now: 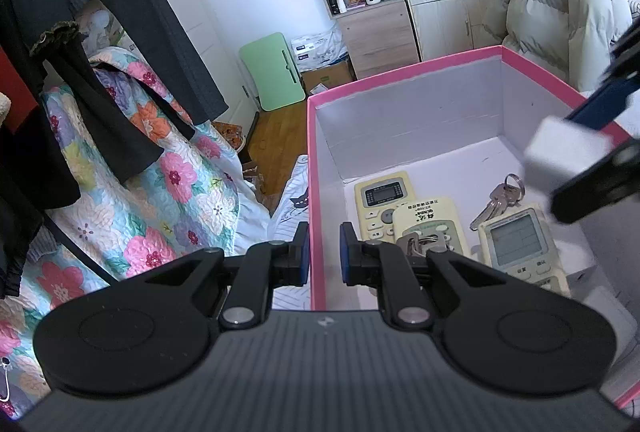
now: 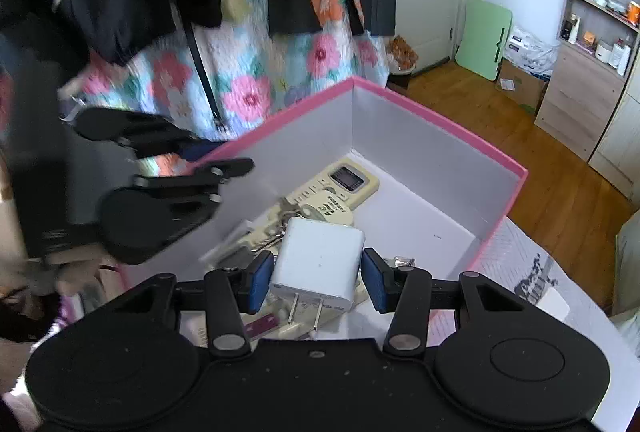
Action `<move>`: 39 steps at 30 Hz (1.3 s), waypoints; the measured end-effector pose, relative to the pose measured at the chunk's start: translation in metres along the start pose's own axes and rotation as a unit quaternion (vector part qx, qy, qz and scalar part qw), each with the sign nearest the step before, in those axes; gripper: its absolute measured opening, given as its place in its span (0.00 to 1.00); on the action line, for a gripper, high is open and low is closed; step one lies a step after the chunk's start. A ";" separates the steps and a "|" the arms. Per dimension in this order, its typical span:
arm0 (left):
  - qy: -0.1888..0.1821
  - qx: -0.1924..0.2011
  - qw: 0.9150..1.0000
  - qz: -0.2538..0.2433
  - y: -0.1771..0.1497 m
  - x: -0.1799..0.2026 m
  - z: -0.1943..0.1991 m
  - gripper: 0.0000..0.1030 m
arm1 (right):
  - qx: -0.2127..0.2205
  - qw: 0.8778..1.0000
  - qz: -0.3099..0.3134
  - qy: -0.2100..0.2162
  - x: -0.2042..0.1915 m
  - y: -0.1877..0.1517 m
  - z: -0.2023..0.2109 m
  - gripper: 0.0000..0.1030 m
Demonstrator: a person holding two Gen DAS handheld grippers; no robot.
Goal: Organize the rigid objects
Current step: 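Lower the white charger into the pink box and open the right gripper, then grasp the white remote lying on the bed with the right gripper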
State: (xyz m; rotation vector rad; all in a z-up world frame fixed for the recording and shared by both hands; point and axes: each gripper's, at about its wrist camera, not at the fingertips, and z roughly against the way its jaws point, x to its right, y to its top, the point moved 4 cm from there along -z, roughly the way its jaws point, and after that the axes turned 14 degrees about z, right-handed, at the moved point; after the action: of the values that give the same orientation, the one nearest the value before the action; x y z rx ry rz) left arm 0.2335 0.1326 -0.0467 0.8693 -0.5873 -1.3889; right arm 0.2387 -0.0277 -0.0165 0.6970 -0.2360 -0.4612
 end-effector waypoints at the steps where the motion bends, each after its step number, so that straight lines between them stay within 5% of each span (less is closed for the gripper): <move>1: -0.001 0.000 1.000 0.001 0.000 0.000 0.000 0.12 | -0.006 1.000 0.002 -0.001 0.002 0.002 -0.006 0.51; 13: -0.002 0.000 1.000 0.000 -0.002 0.001 -0.001 0.12 | -0.100 0.995 0.002 -0.018 0.029 0.009 -0.077 0.52; 17: 0.000 0.000 1.000 0.002 -0.003 0.001 -0.002 0.12 | -0.037 0.998 0.007 -0.056 0.039 0.013 -0.046 0.65; 24: -0.005 0.001 1.000 0.007 -0.003 -0.001 -0.002 0.12 | 0.042 0.993 -0.063 -0.095 0.076 -0.002 0.024 0.66; 32: -0.006 0.002 1.000 0.010 -0.003 -0.003 -0.001 0.12 | 0.010 0.981 -0.134 -0.138 0.137 -0.048 0.035 0.65; 35: -0.006 0.002 1.000 0.009 -0.004 -0.003 -0.001 0.12 | -0.034 0.976 -0.164 -0.137 0.154 -0.073 0.016 0.65; 39: -0.007 0.002 1.000 0.009 -0.003 -0.003 -0.001 0.12 | -0.070 0.964 -0.232 -0.110 0.173 -0.106 -0.006 0.44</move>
State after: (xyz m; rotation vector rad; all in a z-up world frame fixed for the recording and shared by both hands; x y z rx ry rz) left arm 0.2320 0.1357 -0.0498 0.8566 -0.6073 -1.3795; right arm 0.3574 -0.1791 -0.0815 0.5593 -0.2457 -0.9975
